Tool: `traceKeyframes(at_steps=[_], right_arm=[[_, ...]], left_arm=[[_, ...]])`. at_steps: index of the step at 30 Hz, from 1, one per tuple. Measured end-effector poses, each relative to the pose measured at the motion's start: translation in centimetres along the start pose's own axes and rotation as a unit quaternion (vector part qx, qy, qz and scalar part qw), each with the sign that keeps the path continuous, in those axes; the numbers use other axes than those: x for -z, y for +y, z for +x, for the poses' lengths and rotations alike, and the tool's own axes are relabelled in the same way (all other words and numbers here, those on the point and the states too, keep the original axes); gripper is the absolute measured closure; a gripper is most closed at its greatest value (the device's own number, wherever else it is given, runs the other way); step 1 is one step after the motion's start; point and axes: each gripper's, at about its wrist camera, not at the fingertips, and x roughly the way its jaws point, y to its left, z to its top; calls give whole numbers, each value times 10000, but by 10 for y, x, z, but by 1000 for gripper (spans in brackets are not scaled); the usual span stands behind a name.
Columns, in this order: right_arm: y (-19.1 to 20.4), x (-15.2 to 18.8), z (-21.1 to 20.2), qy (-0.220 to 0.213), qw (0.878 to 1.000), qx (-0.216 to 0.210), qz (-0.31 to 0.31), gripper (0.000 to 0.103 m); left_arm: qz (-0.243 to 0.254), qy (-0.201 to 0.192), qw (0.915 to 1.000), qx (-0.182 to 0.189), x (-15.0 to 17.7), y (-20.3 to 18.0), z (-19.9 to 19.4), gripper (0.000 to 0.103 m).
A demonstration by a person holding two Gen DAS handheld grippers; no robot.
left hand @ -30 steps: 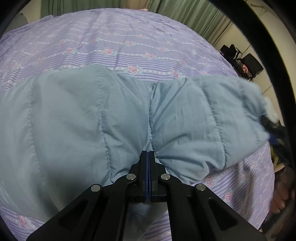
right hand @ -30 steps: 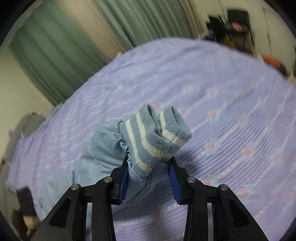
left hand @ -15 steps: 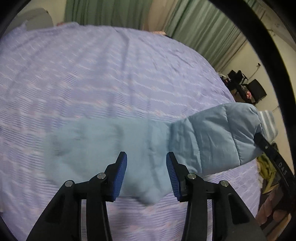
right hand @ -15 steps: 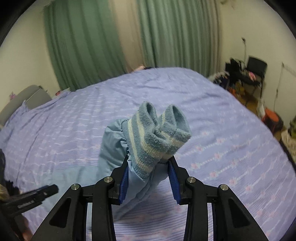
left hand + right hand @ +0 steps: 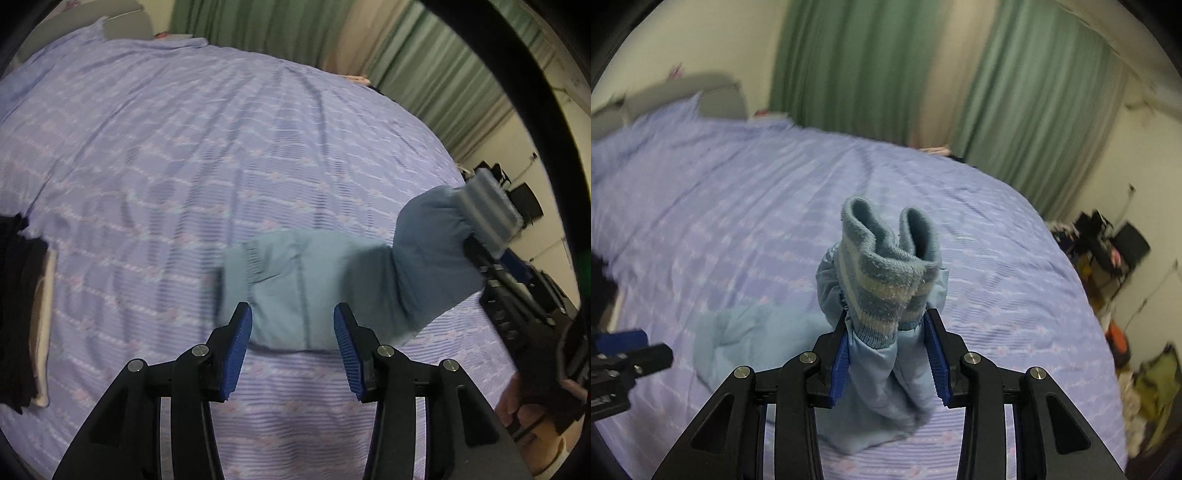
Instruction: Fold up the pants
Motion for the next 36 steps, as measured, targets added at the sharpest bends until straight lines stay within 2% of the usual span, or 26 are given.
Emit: traceKeyframes(at_steps=[8, 16, 18, 22, 23, 26, 28, 30, 33, 36], right_arm=[[92, 8, 25, 248, 9934, -108, -1113, 66], [145, 33, 49, 541, 9836, -374, -1677, 64], [150, 36, 51, 593, 9820, -643, -1672, 55], [153, 41, 52, 700, 9783, -1216, -1528, 43], [153, 41, 50, 704, 9775, -1323, -1486, 37], [144, 36, 31, 552, 9735, -1851, -1226, 36], [129, 32, 4, 353, 9687, -2246, -995, 35], [109, 30, -19, 98, 9683, -2382, -742, 30], [62, 33, -44, -250, 9752, -2191, -169, 21], [7, 49, -39, -201, 9829, -1767, 482, 19]], left_arm=[[38, 7, 9997, -222, 20, 40, -10, 59], [-308, 166, 9979, -540, 44, 87, -10, 59], [-394, 163, 9973, -605, 48, 95, -13, 59], [-498, 103, 9961, -723, 50, 102, -21, 58], [-513, 63, 9957, -767, 49, 102, -25, 58], [-488, -209, 9949, -861, 46, 99, -42, 57], [-410, -405, 9939, -946, 41, 95, -52, 51], [-269, -598, 9927, -1016, 38, 86, -63, 50], [50, -770, 9925, -952, 34, 62, -72, 50], [248, -820, 9941, -664, 32, 38, -67, 48]])
